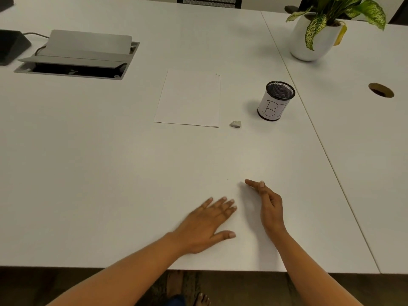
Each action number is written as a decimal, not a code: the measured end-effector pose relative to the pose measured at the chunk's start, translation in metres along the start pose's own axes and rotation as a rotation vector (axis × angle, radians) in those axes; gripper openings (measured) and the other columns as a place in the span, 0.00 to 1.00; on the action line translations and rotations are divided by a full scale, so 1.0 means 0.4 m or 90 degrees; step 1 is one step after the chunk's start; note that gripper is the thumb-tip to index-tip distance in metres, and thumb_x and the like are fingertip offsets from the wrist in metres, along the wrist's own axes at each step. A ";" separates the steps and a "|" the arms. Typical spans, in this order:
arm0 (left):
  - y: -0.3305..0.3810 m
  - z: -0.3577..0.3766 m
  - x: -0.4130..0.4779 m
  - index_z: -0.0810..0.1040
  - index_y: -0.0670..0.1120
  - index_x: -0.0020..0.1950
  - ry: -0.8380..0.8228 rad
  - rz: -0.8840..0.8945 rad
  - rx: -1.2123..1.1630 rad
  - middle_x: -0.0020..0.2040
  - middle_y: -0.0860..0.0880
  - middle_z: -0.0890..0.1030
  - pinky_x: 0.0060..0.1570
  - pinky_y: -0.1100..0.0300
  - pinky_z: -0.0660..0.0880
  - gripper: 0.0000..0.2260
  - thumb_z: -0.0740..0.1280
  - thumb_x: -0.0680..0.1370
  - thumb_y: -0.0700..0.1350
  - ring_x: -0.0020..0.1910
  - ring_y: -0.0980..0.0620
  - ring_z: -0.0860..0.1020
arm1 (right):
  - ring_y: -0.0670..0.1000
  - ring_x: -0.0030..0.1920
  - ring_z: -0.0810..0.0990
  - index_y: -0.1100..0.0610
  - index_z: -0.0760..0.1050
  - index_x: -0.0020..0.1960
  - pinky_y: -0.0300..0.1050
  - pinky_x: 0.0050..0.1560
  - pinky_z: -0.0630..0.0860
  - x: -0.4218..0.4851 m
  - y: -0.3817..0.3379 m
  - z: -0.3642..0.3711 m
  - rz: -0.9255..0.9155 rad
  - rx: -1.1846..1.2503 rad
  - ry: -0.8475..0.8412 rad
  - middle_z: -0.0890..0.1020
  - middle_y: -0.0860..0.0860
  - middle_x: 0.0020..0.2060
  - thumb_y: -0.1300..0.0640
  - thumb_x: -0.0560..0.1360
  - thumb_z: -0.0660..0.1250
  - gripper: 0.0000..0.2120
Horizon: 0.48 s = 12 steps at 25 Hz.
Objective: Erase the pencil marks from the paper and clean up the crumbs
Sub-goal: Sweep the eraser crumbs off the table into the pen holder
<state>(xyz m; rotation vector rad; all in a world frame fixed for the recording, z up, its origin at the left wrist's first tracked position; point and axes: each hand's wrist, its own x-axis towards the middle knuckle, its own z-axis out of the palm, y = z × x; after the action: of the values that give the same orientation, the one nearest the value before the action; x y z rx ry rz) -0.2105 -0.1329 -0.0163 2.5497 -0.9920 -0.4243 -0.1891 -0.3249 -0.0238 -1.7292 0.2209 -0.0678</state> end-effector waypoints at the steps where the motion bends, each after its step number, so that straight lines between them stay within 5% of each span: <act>1: 0.003 0.002 -0.006 0.39 0.53 0.74 0.021 -0.018 0.004 0.73 0.57 0.38 0.69 0.63 0.31 0.33 0.35 0.72 0.68 0.73 0.59 0.36 | 0.37 0.57 0.75 0.56 0.79 0.53 0.20 0.54 0.66 0.000 -0.002 0.001 0.001 0.001 0.000 0.81 0.51 0.54 0.50 0.78 0.53 0.18; 4: -0.033 0.003 0.018 0.40 0.49 0.75 0.141 -0.202 0.032 0.75 0.52 0.38 0.69 0.59 0.30 0.42 0.25 0.67 0.70 0.73 0.55 0.35 | 0.40 0.59 0.74 0.57 0.79 0.53 0.19 0.53 0.65 0.000 -0.004 0.002 0.001 0.008 0.004 0.81 0.50 0.54 0.48 0.76 0.54 0.20; 7: -0.063 -0.001 0.074 0.42 0.45 0.76 0.151 -0.295 0.030 0.76 0.47 0.41 0.68 0.58 0.30 0.50 0.19 0.61 0.70 0.73 0.53 0.36 | 0.46 0.60 0.75 0.57 0.79 0.53 0.20 0.54 0.65 -0.002 -0.005 0.007 0.003 0.006 0.013 0.81 0.50 0.54 0.49 0.78 0.53 0.18; 12: -0.006 0.012 0.069 0.44 0.47 0.76 0.071 -0.110 0.034 0.77 0.49 0.44 0.70 0.59 0.34 0.44 0.26 0.67 0.70 0.74 0.54 0.39 | 0.46 0.60 0.75 0.58 0.79 0.53 0.22 0.56 0.66 -0.004 -0.008 0.007 -0.005 0.004 0.009 0.81 0.51 0.53 0.50 0.78 0.54 0.18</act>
<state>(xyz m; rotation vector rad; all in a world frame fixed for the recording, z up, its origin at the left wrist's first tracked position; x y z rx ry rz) -0.1916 -0.1515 -0.0254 2.6867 -0.7560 -0.3025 -0.1898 -0.3215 -0.0208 -1.7232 0.2246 -0.0859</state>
